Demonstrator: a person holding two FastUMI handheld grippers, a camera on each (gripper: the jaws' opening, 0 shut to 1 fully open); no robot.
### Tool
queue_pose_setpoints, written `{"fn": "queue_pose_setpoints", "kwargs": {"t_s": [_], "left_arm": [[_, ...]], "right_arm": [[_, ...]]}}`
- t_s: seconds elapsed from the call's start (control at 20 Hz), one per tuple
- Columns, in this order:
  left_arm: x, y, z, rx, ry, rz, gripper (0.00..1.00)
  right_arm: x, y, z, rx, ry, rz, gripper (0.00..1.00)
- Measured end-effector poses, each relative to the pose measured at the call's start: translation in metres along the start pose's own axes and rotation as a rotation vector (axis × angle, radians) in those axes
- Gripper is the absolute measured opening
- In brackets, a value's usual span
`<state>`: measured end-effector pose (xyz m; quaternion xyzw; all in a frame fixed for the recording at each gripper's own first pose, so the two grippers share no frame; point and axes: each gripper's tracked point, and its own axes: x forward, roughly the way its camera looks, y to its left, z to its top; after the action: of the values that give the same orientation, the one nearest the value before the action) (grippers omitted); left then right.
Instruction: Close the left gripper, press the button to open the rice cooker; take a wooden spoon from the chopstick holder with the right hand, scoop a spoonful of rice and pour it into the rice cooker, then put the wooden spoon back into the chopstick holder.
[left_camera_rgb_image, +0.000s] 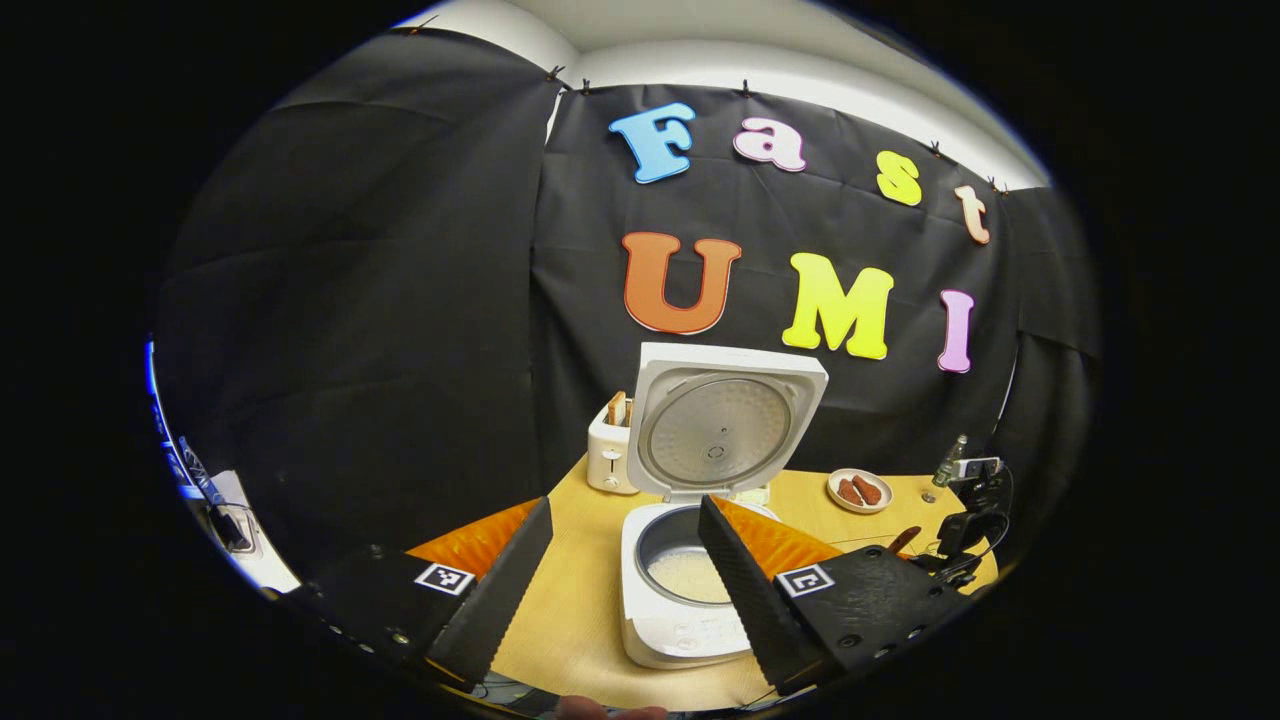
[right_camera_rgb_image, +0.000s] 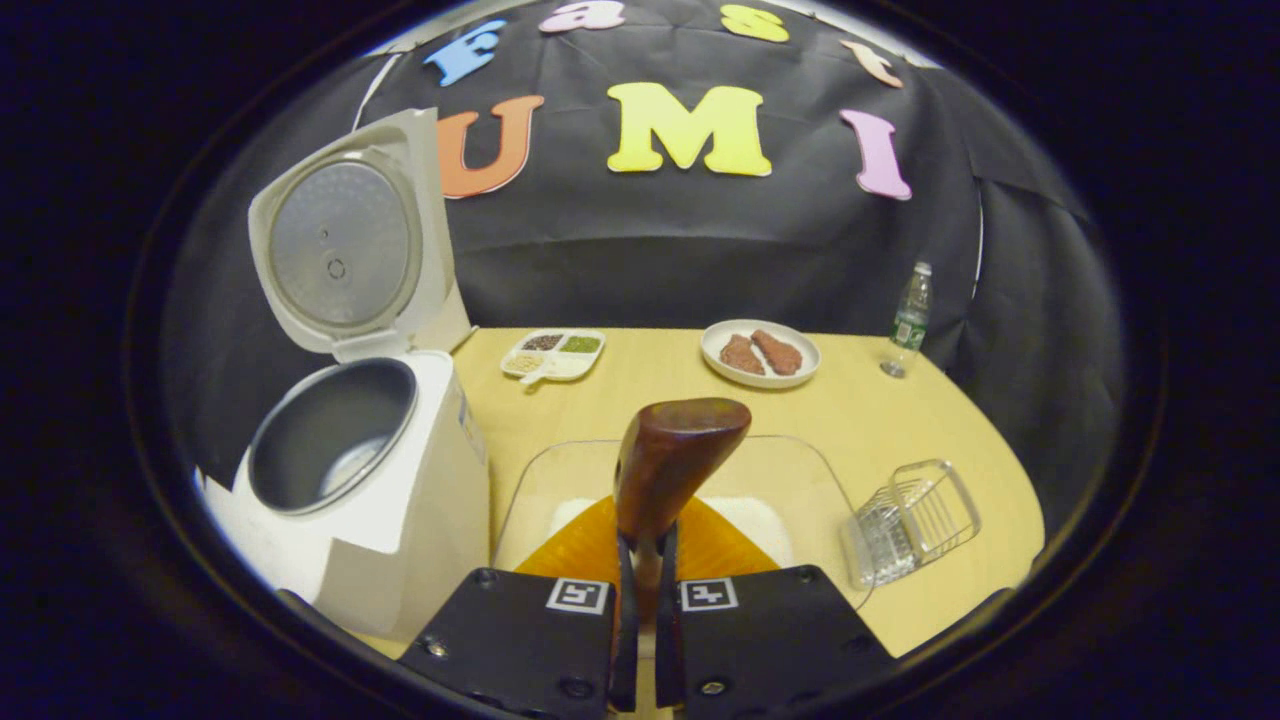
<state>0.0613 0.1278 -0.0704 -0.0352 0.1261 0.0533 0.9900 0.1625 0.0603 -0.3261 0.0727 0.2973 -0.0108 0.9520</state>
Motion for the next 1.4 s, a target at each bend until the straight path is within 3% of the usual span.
{"fn": "queue_pose_setpoints", "kwargs": {"t_s": [0.2,0.4,0.6,0.8,1.15,1.4], "left_arm": [[-0.002,-0.001,0.001,0.0,0.002,0.005,0.94],[-0.007,-0.005,0.002,0.001,0.0,0.009,0.94],[-0.01,-0.017,0.005,0.001,-0.001,0.005,0.94],[-0.009,-0.035,0.017,-0.012,-0.024,0.0,0.94],[-0.012,-0.077,0.023,-0.025,-0.06,-0.073,0.94],[-0.021,-0.083,0.021,-0.01,-0.061,-0.097,0.94]], "right_arm": [[-0.004,0.005,-0.001,0.215,0.048,0.082,0.13],[-0.006,-0.005,0.002,0.465,0.087,0.122,0.13],[-0.004,-0.026,0.002,0.636,0.112,0.148,0.12],[-0.015,-0.057,0.014,0.682,0.089,0.141,0.13],[-0.058,-0.11,0.059,0.786,0.005,0.167,0.13],[-0.077,-0.106,0.101,0.854,-0.039,0.217,0.12]]}}
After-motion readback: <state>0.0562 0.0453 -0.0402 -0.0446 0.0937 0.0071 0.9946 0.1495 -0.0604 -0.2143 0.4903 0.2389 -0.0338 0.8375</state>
